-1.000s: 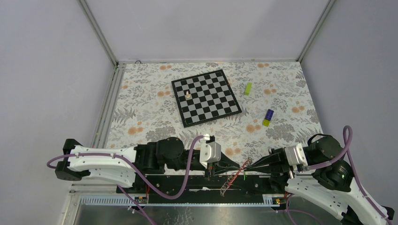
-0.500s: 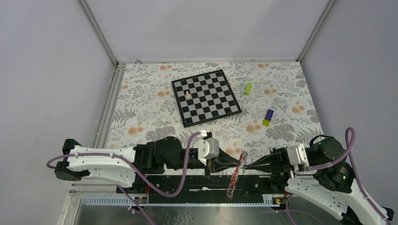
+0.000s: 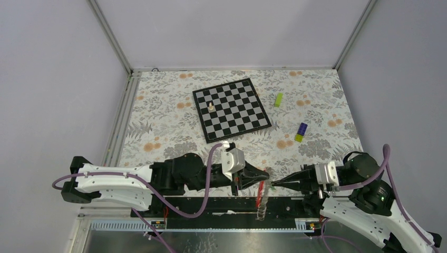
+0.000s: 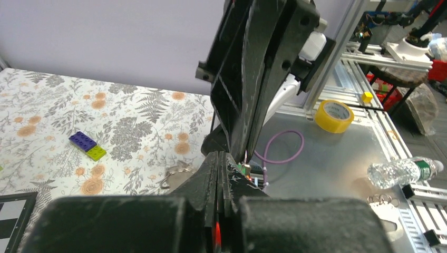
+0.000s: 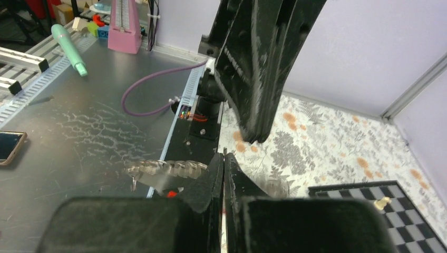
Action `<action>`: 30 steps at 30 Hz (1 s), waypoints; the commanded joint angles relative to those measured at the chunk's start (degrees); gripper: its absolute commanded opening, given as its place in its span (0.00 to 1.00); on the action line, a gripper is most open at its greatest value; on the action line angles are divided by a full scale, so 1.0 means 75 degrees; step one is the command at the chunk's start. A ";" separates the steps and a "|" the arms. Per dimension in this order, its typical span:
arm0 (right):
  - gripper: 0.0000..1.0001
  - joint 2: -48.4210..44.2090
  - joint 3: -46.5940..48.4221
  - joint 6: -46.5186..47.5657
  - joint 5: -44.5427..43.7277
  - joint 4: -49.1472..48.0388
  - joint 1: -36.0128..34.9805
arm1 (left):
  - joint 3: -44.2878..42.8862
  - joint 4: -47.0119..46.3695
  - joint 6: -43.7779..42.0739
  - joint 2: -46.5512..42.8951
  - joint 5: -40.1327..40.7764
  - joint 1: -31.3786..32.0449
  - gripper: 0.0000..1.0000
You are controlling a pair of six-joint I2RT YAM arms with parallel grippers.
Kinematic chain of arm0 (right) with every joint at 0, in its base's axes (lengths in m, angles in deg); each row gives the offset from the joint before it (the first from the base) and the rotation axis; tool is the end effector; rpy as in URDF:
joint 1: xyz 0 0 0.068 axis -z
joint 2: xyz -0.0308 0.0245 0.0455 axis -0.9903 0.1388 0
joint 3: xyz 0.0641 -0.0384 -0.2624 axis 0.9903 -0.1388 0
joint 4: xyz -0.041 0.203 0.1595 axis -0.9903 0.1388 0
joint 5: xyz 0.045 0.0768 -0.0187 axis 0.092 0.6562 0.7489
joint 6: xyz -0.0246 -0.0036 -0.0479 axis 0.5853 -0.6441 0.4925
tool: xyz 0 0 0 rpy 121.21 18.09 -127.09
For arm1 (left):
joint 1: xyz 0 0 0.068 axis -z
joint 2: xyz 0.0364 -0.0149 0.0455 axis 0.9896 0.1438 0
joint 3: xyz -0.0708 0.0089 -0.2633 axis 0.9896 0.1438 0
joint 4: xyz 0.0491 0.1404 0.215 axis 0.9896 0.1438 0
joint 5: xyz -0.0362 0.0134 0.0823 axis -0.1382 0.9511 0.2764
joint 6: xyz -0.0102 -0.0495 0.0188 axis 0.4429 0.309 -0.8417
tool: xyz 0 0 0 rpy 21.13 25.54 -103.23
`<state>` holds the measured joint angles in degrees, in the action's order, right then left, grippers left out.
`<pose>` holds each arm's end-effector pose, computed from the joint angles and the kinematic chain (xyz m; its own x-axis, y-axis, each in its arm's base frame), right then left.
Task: Remove the keys from the keyring
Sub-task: Remove the key from the keyring.
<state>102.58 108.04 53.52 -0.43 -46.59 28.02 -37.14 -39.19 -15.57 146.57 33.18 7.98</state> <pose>0.0094 0.0531 0.3949 0.3605 0.1659 -0.9179 -0.9269 -0.0463 -0.3725 0.0039 -0.2467 0.4037 -0.1145 -0.0735 -0.9907 0.9902 0.0721 -0.1198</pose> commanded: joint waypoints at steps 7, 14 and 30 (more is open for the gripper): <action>0.00 -0.0205 -0.0551 -0.0097 -0.0581 -0.0510 0.0013 | 0.0124 -0.1069 0.0161 -0.0243 0.0654 0.0012 0.00; 0.00 -0.0436 -0.0455 -0.0016 -0.0665 -0.0608 0.0017 | 0.0350 -0.1101 0.0228 -0.0455 0.0678 0.0007 0.00; 0.00 0.0076 0.0399 0.0299 0.0894 -0.0184 0.0016 | 0.1191 -0.1918 0.0116 -0.1035 -0.0029 0.0015 0.55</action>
<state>101.12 108.02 54.81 1.04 -45.80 28.05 -25.60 -51.12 -13.76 137.54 36.83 7.98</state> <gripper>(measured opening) 0.019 0.548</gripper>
